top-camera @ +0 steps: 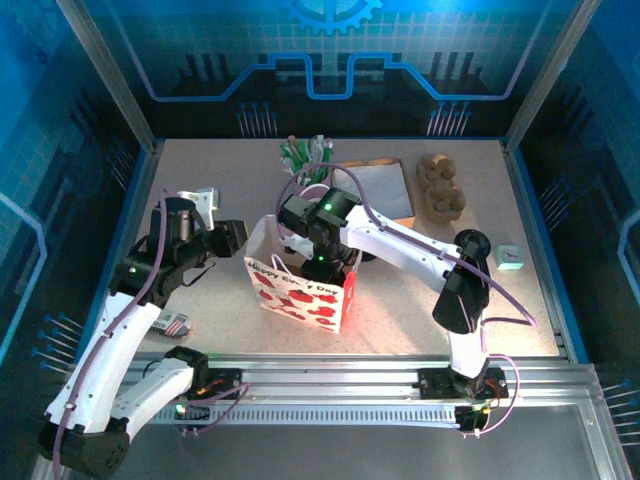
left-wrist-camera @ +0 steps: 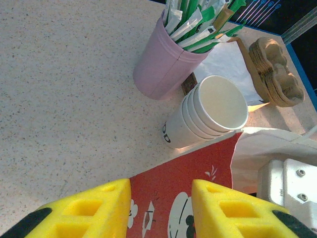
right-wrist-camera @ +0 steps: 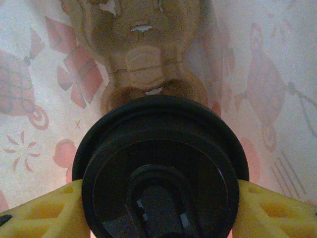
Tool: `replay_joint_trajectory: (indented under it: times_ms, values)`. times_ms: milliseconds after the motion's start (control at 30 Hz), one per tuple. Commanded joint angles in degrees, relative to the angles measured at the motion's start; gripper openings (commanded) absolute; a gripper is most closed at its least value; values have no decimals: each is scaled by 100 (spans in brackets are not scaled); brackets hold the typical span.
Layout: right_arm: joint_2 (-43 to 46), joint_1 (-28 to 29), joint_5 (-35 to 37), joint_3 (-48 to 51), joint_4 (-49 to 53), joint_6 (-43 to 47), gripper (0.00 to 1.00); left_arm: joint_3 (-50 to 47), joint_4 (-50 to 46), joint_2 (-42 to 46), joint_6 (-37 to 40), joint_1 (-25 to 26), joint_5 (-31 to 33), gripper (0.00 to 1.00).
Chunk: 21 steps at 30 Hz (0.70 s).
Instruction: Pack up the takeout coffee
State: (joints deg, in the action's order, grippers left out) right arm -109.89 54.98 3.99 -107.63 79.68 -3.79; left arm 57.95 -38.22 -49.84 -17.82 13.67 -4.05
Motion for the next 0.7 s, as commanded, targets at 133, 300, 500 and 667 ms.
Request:
replay_joint_trajectory:
  times_ms: [133,300,500,667]
  values:
    - [73,-66,-109,97,-5,43,39,-91,107,46,104,-31,54,38]
    - [55,-64,-118,159,-34,37,39,-96,100,54,113,-31,60,38]
    - [49,-66,-130,196,-59,31,39,-91,100,49,113,-31,54,38]
    - [46,-77,-131,215,-75,32,39,-99,100,52,126,-27,59,38]
